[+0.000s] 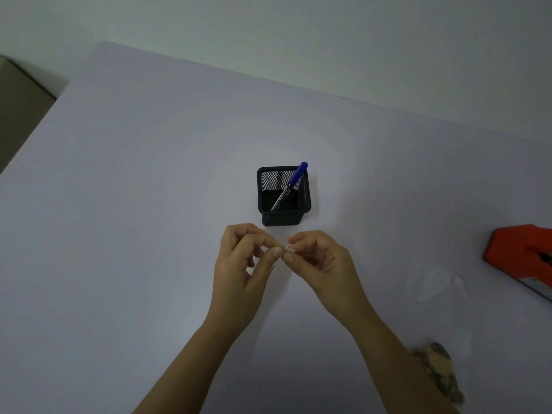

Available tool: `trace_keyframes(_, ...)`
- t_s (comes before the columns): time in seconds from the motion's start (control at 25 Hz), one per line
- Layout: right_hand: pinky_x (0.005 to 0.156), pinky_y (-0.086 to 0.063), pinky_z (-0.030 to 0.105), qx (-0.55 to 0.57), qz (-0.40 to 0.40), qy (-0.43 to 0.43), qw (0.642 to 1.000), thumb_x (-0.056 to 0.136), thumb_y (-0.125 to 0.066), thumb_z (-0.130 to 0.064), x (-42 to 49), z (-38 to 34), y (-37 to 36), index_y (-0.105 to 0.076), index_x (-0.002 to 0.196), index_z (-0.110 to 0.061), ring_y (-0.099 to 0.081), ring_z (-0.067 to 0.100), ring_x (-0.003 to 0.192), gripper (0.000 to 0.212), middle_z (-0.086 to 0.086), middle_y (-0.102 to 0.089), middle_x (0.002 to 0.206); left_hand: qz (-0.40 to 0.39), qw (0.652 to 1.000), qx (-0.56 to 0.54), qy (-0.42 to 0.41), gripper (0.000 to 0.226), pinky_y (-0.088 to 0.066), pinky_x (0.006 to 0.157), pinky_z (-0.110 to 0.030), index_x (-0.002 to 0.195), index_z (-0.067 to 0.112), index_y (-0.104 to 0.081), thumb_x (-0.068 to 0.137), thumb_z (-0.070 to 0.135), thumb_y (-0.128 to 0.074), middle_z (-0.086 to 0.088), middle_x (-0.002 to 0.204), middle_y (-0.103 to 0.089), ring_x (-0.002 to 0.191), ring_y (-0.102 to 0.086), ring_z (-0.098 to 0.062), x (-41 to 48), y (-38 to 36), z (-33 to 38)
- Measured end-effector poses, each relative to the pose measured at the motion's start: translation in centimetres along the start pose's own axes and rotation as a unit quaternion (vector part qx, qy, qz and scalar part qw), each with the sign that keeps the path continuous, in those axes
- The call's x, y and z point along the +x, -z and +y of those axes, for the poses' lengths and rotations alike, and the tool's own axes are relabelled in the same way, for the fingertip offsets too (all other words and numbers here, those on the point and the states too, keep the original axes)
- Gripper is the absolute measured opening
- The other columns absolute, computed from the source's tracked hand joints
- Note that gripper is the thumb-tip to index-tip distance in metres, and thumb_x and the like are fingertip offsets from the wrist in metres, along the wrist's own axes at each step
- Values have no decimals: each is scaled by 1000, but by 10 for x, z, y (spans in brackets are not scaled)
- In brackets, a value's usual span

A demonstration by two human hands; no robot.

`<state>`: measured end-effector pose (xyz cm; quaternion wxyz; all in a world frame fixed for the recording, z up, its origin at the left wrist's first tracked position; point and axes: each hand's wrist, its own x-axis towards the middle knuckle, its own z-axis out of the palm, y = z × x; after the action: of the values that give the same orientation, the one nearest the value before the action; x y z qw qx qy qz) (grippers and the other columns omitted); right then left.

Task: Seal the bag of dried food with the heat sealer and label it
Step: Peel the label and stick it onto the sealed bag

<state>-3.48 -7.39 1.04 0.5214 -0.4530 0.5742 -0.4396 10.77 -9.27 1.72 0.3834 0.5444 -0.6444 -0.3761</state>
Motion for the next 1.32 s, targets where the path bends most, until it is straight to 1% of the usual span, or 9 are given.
trace_keyframes(0.08, 80, -56, 31, 30, 8, -14, 999, 73, -67, -33, 1, 2, 1, -66, 81, -17, -66, 18, 86, 18, -4, -69, 88, -18, 999, -34, 38, 5, -46, 66, -10, 81, 30, -57, 84, 33, -58, 13, 85, -55, 81, -54, -2, 0, 4, 0)
trace_keyframes(0.2, 74, -56, 28, 48, 28, -50, 997, 73, -70, -31, 2, 8, 5, -66, 78, -16, -67, 17, 76, 16, -1, -70, 76, -63, 965, -176, 186, 8, -49, 67, -22, 77, 26, -65, 84, 29, -63, 3, 73, -61, 70, -56, -10, 1, 15, -4)
trace_keyframes(0.32, 65, -52, 24, -31, 37, -88, 995, 79, -73, -26, 4, 21, 6, -66, 78, -25, -64, 11, 69, 7, -2, -70, 74, -53, 913, -270, 301, 13, -38, 64, -26, 67, 19, -67, 79, 16, -63, -1, 61, -53, 62, -45, -13, 3, 28, -12)
trace_keyframes(0.44, 59, -48, 15, -144, 69, -108, 981, 82, -69, -25, 8, 38, -1, -60, 83, -31, -61, 2, 65, 11, -13, -64, 75, 17, 884, -287, 369, 25, -40, 57, -20, 66, 14, -66, 87, 4, -56, 0, 58, -53, 58, -45, -11, 2, 38, -23)
trace_keyframes(0.6, 59, -43, 23, -346, 83, -29, 934, 82, -63, -22, 13, 55, -16, -63, 86, -24, -57, 11, 73, 4, -9, -62, 83, 49, 883, -260, 389, 18, -41, 62, -22, 76, 11, -66, 90, 7, -55, 0, 62, -58, 60, -51, -10, -5, 43, -29)
trace_keyframes(0.72, 59, -41, 25, -432, 99, 30, 896, 78, -66, -25, 11, 58, -19, -66, 91, -19, -58, 20, 80, 15, -2, -63, 92, 40, 884, -250, 393, 17, -41, 63, -23, 76, 12, -67, 89, 8, -57, 0, 62, -60, 61, -53, -10, -11, 36, -24)
trace_keyframes(0.92, 70, -45, 26, -390, 164, 23, 906, 80, -63, -38, -25, 46, 17, -64, 107, -20, -54, 15, 93, 32, -2, -61, 108, -16, 899, -218, 380, 12, -46, 67, -24, 87, 13, -67, 91, 15, -56, -3, 69, -63, 67, -55, -12, -16, 1, -5)
trace_keyframes(1.12, 86, -41, 27, -355, 252, -44, 899, 84, -66, -17, -89, 61, 119, -64, 107, -16, -55, 19, 98, 24, 0, -64, 105, -120, 902, -221, 351, 9, -51, 65, -16, 91, 8, -66, 90, 13, -57, -3, 72, -66, 68, -61, -9, -22, -76, 29)
trace_keyframes(1.32, 83, -35, 22, -354, 260, -90, 894, 83, -65, -13, -124, 77, 197, -59, 113, -15, -54, 17, 97, 31, -4, -62, 102, -199, 899, -200, 335, 9, -52, 65, -18, 93, -1, -63, 89, 6, -58, -9, 70, -63, 66, -59, -13, -43, -168, 59)
